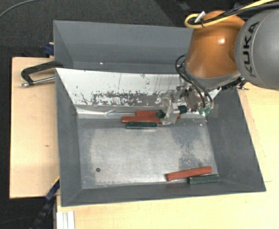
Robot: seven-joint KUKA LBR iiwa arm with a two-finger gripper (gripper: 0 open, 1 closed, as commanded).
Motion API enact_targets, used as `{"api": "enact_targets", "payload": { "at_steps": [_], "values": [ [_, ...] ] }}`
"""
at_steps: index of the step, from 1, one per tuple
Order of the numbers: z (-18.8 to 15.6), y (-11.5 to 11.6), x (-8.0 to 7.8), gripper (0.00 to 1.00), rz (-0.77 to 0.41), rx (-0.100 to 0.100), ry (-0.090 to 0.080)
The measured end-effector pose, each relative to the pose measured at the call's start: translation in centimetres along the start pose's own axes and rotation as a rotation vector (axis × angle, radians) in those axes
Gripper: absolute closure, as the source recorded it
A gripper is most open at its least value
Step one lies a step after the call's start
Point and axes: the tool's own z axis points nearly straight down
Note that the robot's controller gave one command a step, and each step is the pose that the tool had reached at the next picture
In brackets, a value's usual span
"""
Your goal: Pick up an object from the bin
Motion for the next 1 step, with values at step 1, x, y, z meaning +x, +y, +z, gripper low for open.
{"api": "enact_targets", "payload": {
  "at_steps": [1],
  "values": [
    [-8.48,1.28,-0.06,1.00,-0.256,-0.001,0.003]
  ]
}}
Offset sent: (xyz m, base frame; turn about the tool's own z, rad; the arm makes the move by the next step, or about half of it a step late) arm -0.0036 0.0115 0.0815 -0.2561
